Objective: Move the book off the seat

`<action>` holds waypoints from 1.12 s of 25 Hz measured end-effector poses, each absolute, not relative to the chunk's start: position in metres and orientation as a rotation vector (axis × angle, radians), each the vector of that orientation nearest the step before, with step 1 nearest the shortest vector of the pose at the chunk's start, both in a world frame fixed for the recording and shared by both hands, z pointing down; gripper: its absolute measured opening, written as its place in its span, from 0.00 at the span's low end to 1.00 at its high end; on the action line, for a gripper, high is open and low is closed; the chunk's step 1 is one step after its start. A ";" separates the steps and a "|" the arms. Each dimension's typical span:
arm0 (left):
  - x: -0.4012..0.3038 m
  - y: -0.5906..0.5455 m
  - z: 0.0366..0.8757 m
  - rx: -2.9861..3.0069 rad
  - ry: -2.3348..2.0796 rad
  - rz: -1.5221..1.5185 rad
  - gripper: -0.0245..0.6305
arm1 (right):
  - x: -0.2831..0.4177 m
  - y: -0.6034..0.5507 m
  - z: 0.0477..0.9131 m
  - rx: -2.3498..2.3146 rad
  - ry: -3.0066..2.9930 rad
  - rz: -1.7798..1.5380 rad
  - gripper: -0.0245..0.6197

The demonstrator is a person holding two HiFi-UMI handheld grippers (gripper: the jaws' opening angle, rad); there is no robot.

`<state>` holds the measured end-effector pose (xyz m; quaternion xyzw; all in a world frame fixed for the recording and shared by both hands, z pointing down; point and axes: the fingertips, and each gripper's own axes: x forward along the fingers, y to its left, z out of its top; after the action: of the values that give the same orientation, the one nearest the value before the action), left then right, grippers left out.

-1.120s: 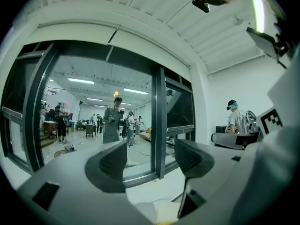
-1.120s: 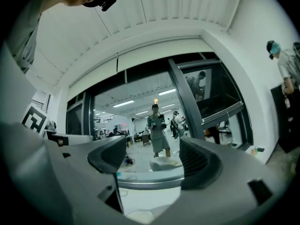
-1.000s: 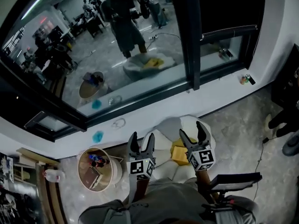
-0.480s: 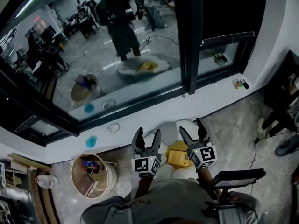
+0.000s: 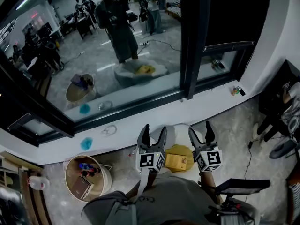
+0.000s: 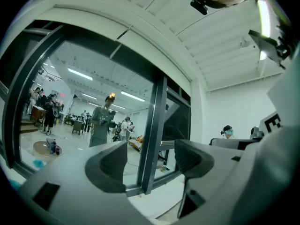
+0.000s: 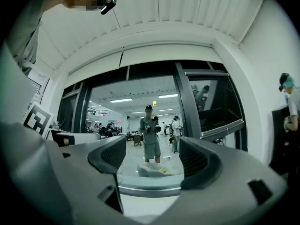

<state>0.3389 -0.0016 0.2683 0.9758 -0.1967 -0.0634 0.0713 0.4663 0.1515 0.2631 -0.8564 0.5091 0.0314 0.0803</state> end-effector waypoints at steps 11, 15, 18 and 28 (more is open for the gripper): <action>0.340 0.005 0.271 2.950 -0.591 -0.156 0.54 | 0.468 0.165 0.270 -2.610 1.482 0.070 0.61; 0.340 0.004 0.292 2.949 -0.611 -0.094 0.54 | 0.471 0.166 0.291 -2.638 1.481 0.034 0.61; 0.350 -0.001 0.316 2.950 -0.613 -0.031 0.54 | 0.479 0.161 0.324 -2.619 1.488 0.004 0.61; 0.405 0.002 0.486 2.928 -0.490 0.319 0.54 | 0.514 0.154 0.482 -2.742 1.466 -0.269 0.61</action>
<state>0.4045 0.0016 0.4863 0.9777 -0.1635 0.1066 0.0776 0.5145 0.1537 0.4818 -0.8785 0.4697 -0.0861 0.0105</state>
